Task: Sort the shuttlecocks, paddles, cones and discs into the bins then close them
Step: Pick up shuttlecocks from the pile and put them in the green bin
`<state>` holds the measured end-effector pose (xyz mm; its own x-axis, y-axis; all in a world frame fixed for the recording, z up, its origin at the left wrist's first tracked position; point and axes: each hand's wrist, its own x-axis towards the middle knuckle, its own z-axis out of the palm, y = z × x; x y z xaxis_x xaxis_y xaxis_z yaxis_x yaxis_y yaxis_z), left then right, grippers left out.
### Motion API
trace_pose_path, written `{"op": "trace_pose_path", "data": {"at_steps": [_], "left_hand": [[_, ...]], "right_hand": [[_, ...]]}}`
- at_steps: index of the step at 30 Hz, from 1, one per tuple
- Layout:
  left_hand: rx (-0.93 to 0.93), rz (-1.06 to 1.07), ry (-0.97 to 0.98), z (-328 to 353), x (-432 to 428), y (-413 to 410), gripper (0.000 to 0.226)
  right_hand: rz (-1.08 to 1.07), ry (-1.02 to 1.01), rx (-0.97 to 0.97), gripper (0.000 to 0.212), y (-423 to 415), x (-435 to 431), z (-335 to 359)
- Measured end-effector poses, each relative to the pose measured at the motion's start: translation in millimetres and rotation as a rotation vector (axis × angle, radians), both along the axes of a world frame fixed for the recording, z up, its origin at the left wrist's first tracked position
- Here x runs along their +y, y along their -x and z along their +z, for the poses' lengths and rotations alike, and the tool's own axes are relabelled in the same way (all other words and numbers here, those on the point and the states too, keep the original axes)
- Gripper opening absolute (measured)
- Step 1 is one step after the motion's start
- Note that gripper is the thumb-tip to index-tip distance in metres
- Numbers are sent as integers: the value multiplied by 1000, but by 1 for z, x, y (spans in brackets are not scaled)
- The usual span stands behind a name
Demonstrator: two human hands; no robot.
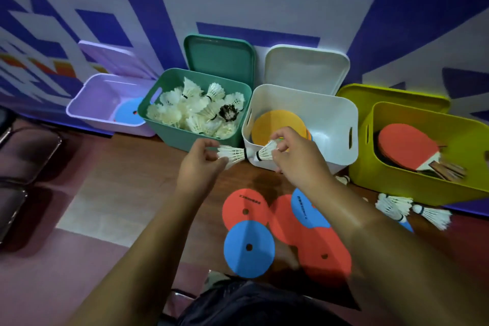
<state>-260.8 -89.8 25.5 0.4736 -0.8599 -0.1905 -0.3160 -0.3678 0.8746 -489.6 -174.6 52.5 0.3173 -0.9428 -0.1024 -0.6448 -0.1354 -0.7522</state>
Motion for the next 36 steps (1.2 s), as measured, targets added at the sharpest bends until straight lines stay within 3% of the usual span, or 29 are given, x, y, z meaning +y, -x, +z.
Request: {"op": "trace_pose_path", "data": {"at_steps": [4, 8, 12, 15, 18, 29, 33, 36], "left_hand": [[47, 115, 19, 4, 6, -50, 52], [80, 169, 45, 7, 10, -93, 49], [87, 197, 74, 10, 2, -130, 42], [73, 194, 119, 12, -13, -155, 38], [-18, 147, 143, 19, -33, -176, 33], [-356, 103, 226, 43, -143, -218, 29], [-506, -63, 70, 25, -178, -217, 40], [-459, -127, -19, 13, -177, -207, 41]], "right_hand": [[-45, 139, -16, 33, -48, -19, 7], [-56, 209, -6, 28, -94, -36, 11], [36, 247, 51, 26, -133, -49, 4], [198, 135, 164, 35, -153, -55, -10], [228, 96, 230, 39, -161, -59, -22], [112, 140, 158, 13, -159, -52, -26], [115, 128, 171, 13, -155, -51, -28], [97, 121, 158, 13, -151, -49, -31]]}}
